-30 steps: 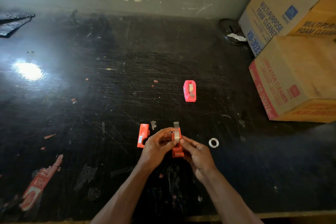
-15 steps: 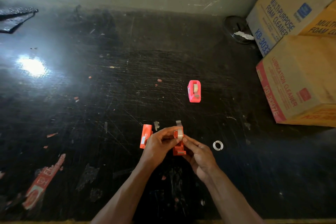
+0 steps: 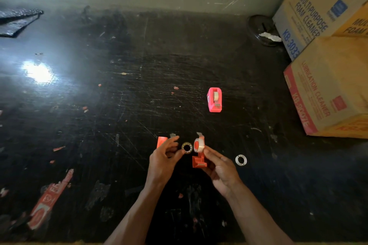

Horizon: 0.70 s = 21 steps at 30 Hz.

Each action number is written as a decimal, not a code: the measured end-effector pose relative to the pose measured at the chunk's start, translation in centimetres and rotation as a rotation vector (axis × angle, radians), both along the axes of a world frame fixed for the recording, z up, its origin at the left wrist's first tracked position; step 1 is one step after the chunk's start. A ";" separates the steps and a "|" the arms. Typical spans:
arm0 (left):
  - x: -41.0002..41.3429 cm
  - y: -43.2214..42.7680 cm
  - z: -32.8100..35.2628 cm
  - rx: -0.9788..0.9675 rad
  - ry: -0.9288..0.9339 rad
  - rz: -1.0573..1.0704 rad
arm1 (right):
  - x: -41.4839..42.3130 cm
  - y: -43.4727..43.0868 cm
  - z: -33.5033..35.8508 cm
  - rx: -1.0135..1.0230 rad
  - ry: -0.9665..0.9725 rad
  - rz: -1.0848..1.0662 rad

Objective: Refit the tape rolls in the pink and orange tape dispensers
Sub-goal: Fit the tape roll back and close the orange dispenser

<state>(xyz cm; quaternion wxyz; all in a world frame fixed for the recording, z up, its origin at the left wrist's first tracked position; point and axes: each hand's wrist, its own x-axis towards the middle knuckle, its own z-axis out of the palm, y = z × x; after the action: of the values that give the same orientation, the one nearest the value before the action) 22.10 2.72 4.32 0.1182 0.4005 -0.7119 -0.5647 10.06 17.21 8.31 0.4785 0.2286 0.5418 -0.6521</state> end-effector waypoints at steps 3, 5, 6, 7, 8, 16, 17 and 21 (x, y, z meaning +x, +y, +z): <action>1.2 -0.8 -0.7 -0.108 -0.089 0.133 | 0.0 0.1 0.0 0.001 0.009 0.010; 1.8 -1.4 -1.2 -0.152 -0.126 0.179 | 0.0 0.2 -0.2 0.015 0.014 0.010; 1.9 -1.5 -1.4 -0.159 -0.133 0.190 | 0.1 0.2 -0.2 0.019 0.014 0.012; 2.0 -1.7 -1.6 -0.165 -0.153 0.194 | 0.1 0.2 -0.4 0.024 0.013 0.009; 2.0 -1.8 -1.7 -0.176 -0.183 0.193 | 0.1 0.2 -0.5 0.026 0.013 0.005; 1.7 -1.8 -3.4 -0.214 -0.367 0.078 | 0.0 0.1 -0.6 0.025 0.013 0.008; 1.7 -1.7 -3.5 -0.222 -0.378 0.068 | -0.1 0.1 -0.7 0.026 0.015 0.006; 1.9 -1.2 -3.5 -0.234 -0.359 0.053 | -0.2 0.1 -0.9 0.014 0.029 0.021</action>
<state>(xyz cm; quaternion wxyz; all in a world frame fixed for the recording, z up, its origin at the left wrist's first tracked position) 24.01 1.51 0.77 0.0502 0.4966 -0.7715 -0.3945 9.85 17.31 7.43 0.4758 0.2166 0.5557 -0.6465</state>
